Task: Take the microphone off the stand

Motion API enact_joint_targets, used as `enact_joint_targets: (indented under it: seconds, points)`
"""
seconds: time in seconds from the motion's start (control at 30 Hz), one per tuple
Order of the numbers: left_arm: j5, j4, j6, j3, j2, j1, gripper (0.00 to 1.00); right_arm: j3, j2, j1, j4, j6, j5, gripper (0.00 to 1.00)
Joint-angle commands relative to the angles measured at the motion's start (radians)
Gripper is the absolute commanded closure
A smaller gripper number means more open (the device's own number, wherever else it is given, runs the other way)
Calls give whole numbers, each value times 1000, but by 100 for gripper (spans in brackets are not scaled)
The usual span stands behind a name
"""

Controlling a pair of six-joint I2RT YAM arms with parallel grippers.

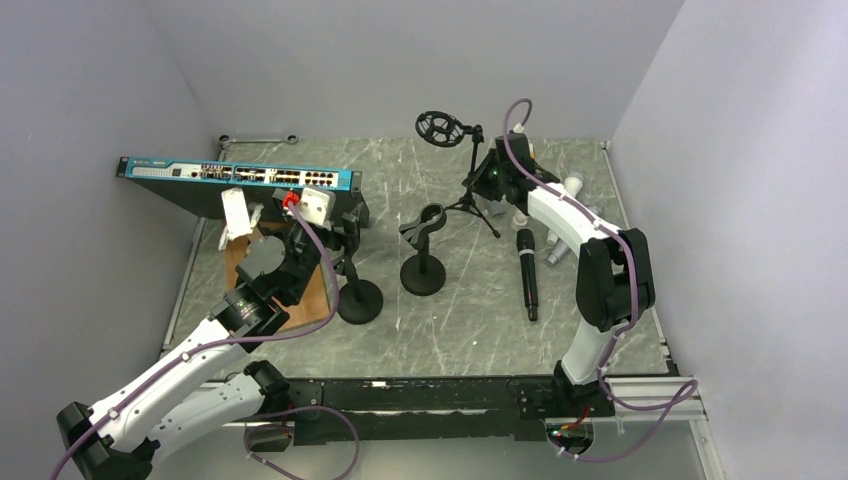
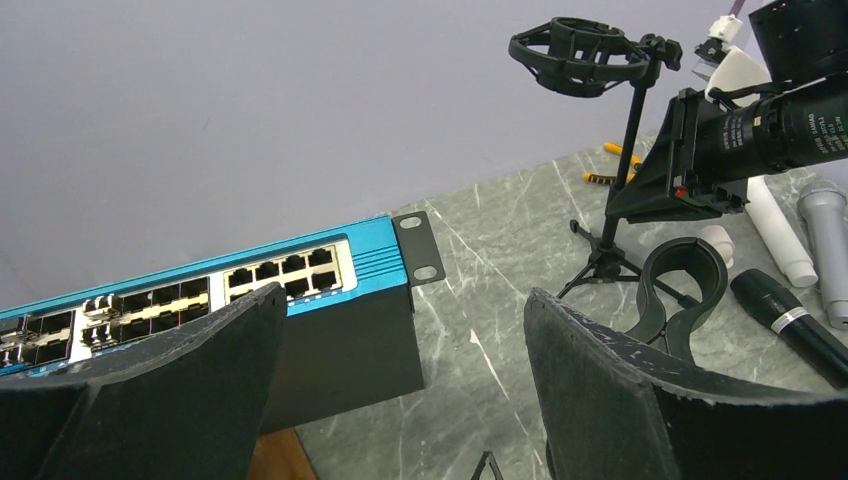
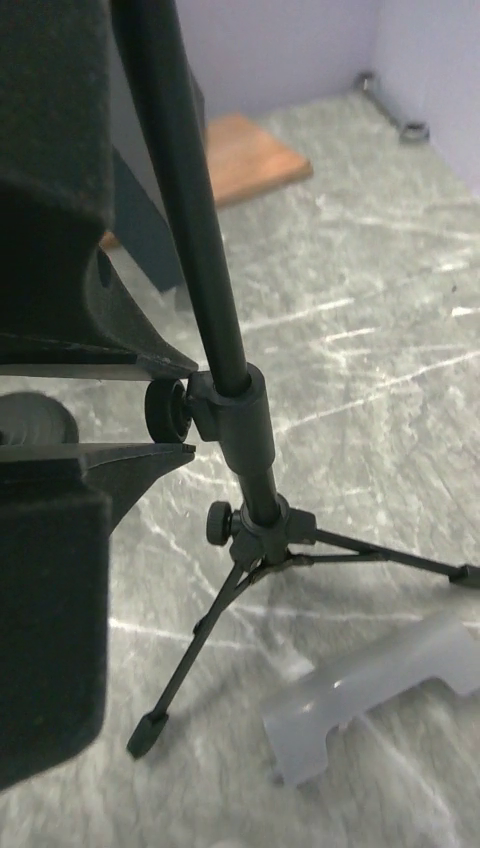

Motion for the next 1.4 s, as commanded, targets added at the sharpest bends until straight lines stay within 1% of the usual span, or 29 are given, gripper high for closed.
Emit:
enact_joint_targets:
  seconds: [0.0, 0.03, 0.2, 0.23, 0.3, 0.37, 0.5, 0.67, 0.77, 0.87, 0.97, 1.1, 1.23, 1.37]
  points:
    - [11, 28, -13, 38, 5, -4, 9, 65, 11, 36, -232, -141, 213, 87]
    - [12, 27, -13, 38, 4, -3, 9, 69, 13, 35, -217, -142, 171, 83]
    - [9, 27, -13, 38, 6, -4, 9, 66, -12, 31, -157, -127, 94, 64]
    - [9, 27, -13, 38, 5, -5, 9, 58, -25, 27, -140, -123, 61, 58]
    - [10, 29, -12, 38, 2, -3, 9, 32, -56, 13, -98, -114, 18, 42]
    - [12, 29, -15, 38, 1, -3, 9, 2, -85, -6, -67, -105, -23, 31]
    - [12, 27, -14, 39, -2, -3, 9, -58, -137, -69, -28, -79, -103, 25]
    - [10, 29, -12, 37, -5, -4, 9, -121, -208, -126, -16, -93, -138, 18]
    - [12, 29, -16, 38, -4, -4, 9, -148, -265, -162, 12, -92, -170, 10]
    - [18, 26, -18, 39, -1, -4, 9, -164, -319, -209, 79, -60, -241, 1]
    - [20, 24, -22, 39, -1, -4, 9, -125, -324, -245, 169, -17, -355, 0]
    - [20, 22, -22, 41, 0, -5, 9, -24, -274, -254, 264, 63, -493, 0]
    - [14, 24, -18, 40, -3, -4, 9, 44, -231, -254, 368, 140, -535, 0]
    - [13, 25, -17, 39, -3, -4, 8, 115, -150, -250, 407, 183, -593, 0]
